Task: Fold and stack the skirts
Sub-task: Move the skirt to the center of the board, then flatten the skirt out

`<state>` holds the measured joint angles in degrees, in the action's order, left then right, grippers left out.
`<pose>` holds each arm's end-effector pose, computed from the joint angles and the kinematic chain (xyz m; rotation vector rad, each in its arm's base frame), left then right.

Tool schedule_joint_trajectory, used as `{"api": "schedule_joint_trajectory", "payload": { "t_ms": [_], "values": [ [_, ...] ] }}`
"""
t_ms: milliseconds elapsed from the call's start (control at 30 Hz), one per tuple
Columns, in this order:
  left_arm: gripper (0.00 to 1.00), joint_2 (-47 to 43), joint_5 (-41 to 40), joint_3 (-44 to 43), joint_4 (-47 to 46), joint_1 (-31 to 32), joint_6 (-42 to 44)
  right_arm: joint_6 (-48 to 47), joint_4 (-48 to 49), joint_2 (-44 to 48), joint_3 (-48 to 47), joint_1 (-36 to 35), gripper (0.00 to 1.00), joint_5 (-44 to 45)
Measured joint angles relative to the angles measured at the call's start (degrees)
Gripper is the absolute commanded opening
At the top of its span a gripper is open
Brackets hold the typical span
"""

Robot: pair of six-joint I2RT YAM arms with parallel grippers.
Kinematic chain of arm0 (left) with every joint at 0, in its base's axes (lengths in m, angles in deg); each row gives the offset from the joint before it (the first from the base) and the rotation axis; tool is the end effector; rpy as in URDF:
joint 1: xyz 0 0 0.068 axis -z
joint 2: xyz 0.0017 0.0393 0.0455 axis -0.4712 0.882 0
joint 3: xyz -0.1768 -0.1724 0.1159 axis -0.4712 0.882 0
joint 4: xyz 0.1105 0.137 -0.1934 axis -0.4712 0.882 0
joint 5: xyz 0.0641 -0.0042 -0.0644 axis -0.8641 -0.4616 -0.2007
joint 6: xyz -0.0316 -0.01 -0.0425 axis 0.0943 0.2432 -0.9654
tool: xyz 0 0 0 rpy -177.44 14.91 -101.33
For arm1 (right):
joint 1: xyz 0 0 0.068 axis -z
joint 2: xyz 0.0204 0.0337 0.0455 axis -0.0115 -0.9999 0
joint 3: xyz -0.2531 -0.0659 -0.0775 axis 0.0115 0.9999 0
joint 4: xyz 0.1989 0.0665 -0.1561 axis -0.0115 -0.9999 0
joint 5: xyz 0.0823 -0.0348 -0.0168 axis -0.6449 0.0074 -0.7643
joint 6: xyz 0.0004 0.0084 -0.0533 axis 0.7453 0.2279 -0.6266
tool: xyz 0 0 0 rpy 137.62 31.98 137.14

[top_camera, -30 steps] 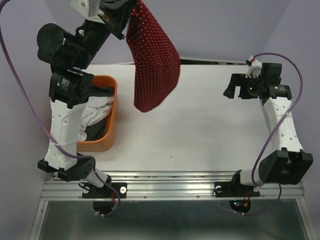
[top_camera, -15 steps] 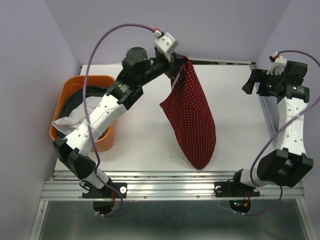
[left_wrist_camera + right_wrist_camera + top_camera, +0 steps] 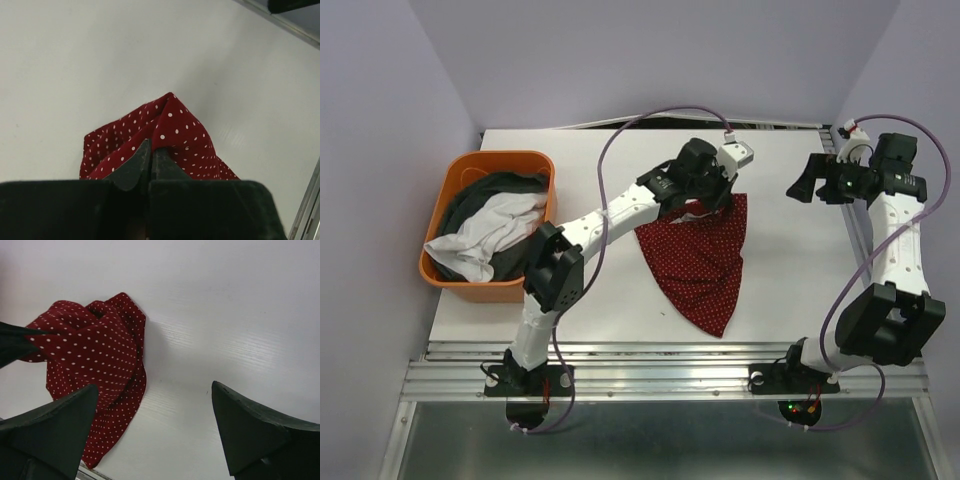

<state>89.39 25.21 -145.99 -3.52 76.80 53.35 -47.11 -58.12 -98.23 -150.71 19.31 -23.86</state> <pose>0.3143 -0.3720 0.3467 1.0359 1.6584 -0.7769 0.2849 -0.0804 0.3630 -0.1344 2.2123 0.4791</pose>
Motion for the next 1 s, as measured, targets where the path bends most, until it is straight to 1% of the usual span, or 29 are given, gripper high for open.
{"api": "schedule_joint_trajectory", "payload": {
  "t_ms": [33,100,133,167,200,233,333,400,433,467,500,567,633,700,733,800,833,867,900,1000],
  "values": [
    [0.24,1.62,0.42,-0.61,0.83,0.17,0.04,0.09,-0.07,-0.55,0.15,0.0,1.0,-0.39],
    [0.32,3.28,0.5,-0.68,2.56,0.72,0.81,0.31,0.11,-1.51,0.15,0.0,1.0,-1.09],
    [0.48,3.67,0.24,-0.68,3.56,1.42,2.03,0.48,0.11,-1.88,0.15,0.0,0.99,-1.44],
    [0.61,3.72,0.15,-0.66,4.39,2.05,2.78,0.5,0.11,-2.34,0.15,0.0,0.98,-1.77],
    [0.89,3.61,0.15,-0.66,5.46,3.19,4.11,0.5,0.15,-2.67,0.15,0.0,0.98,-1.92],
    [0.96,3.37,0.22,-0.66,6.01,3.93,4.81,0.5,0.13,-3.19,0.15,0.0,0.97,-2.16],
    [0.96,1.36,2.32,0.2,8.02,5.53,6.86,0.55,0.17,-4.11,0.15,0.0,0.88,-2.71],
    [0.96,-2.38,4.52,3.63,7.72,4.11,6.51,0.61,0.24,-4.63,0.15,-0.04,0.8,-3.08],
    [0.95,-5.66,5.6,6.58,7.76,1.99,5.77,0.79,0.37,-4.92,0.15,-0.26,0.78,-3.23],
    [0.94,-9.53,6.32,9.55,8.0,-1.07,4.85,1.07,0.61,-5.38,0.15,-0.72,0.73,-3.17],
    [0.93,-11.96,6.73,11.17,7.58,-3.72,4.09,1.38,0.81,-5.75,0.15,-1.2,0.71,-2.97],
    [0.91,-18.47,6.49,15.67,5.73,-10.88,1.7,1.86,1.77,-7.08,0.15,-3.28,0.65,-2.4],
    [0.86,-23.19,5.42,19.69,3.43,-16.72,-0.02,1.9,2.6,-8.72,0.11,-6.54,0.61,-1.53],
    [0.81,-25.7,5.05,23.06,2.12,-19.5,-1.99,-0.09,2.25,-10.38,-0.63,-10.21,0.61,-0.39],
    [0.81,-26.23,5.14,24.87,1.33,-19.91,-2.91,-1.22,1.75,-11.17,-1.27,-12.09,0.61,0.24],
    [0.78,-25.62,6.82,28.79,-0.24,-20.65,-5.16,-5.38,1.33,-11.47,-1.55,-16.0,0.64,1.16],
    [0.75,-25.07,7.74,30.25,-0.83,-20.85,-6.29,-7.76,0.79,-11.15,-1.53,-17.55,0.64,1.36],
    [0.75,-23.26,10.01,33.46,-1.44,-21.59,-8.24,-11.04,0.42,-10.32,-1.27,-19.65,0.66,1.51],
    [0.75,-21.79,10.91,34.88,-1.36,-22.29,-9.18,-13.42,0.17,-8.85,-0.72,-21.4,0.65,1.51],
    [0.75,-16.2,12.83,35.91,-0.24,-24.22,-11.26,-21.44,-0.35,-3.21,1.95,-25.57,0.65,1.57]
  ]
}}
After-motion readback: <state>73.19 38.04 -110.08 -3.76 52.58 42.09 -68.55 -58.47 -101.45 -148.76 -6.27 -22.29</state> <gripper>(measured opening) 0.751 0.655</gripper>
